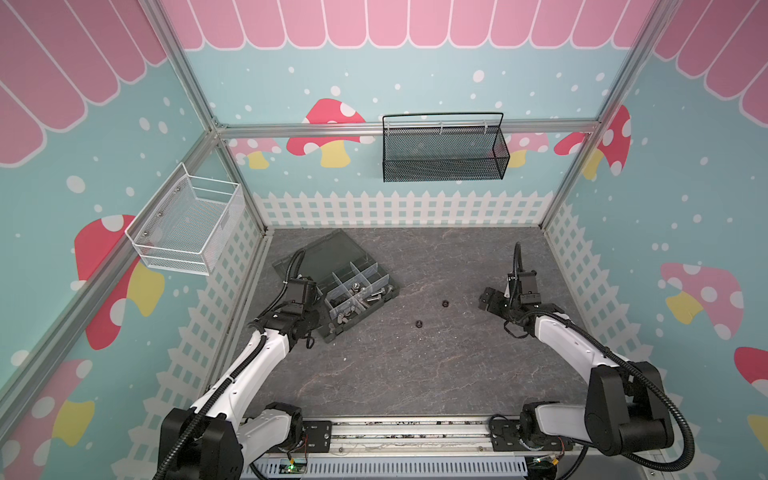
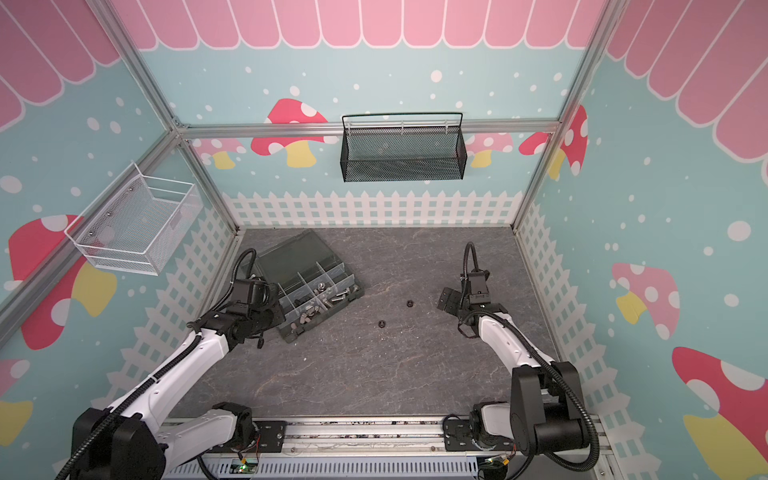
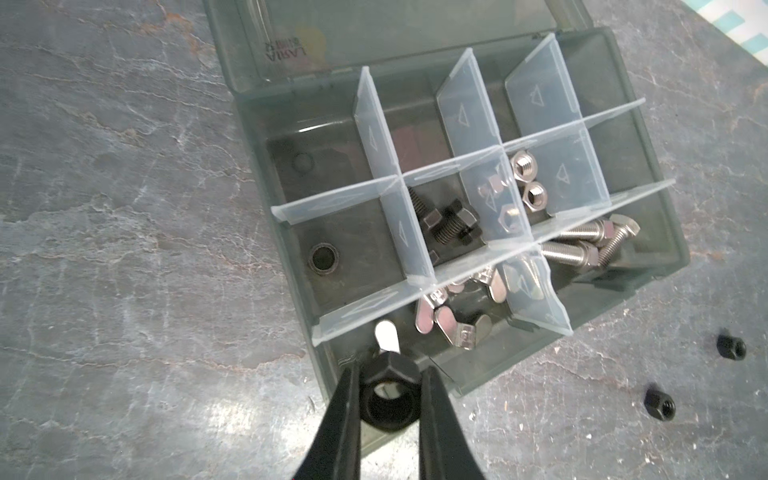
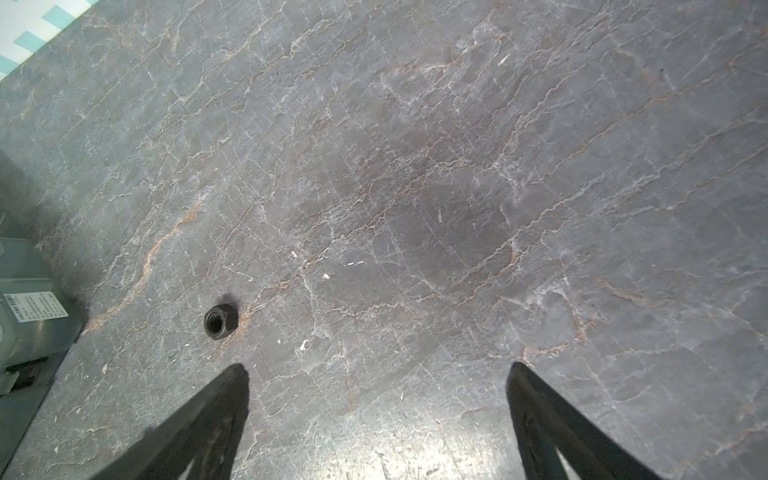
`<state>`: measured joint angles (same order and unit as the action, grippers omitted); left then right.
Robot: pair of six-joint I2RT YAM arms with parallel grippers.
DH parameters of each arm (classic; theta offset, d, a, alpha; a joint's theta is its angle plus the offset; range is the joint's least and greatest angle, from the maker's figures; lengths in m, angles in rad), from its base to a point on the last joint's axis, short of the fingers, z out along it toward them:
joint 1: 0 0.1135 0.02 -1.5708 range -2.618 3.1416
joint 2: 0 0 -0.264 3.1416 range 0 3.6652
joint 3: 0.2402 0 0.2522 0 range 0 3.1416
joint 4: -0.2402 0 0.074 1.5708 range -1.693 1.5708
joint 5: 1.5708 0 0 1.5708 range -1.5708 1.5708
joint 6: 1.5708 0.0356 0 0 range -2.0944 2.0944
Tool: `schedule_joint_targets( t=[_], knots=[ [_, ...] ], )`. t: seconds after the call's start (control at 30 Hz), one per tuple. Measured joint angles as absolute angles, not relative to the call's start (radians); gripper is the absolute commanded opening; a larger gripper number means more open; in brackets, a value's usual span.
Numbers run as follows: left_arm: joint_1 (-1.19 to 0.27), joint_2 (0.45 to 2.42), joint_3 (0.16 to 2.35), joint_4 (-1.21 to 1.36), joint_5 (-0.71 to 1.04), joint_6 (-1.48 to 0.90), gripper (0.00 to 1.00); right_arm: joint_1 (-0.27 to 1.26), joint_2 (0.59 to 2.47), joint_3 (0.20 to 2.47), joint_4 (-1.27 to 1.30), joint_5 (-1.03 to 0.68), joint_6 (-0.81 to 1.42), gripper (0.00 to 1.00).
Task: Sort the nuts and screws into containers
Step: 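Open the left gripper to release the dark nut into the compartment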
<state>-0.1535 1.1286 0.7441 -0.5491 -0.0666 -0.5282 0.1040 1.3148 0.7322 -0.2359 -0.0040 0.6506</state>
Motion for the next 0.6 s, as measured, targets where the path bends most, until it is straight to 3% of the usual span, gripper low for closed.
schedule_joint_targets(
  t=[0.33,0.6],
  knots=[
    [-0.073,1.278,0.745,-0.458,-0.044,-0.527,0.16,0.104,1.315,0.732,-0.230,-0.014,0.651,0.98],
    [-0.060,1.367,0.766,-0.428,-0.036,-0.532,0.40,0.105,1.315,0.722,-0.223,-0.022,0.644,0.98]
  ],
)
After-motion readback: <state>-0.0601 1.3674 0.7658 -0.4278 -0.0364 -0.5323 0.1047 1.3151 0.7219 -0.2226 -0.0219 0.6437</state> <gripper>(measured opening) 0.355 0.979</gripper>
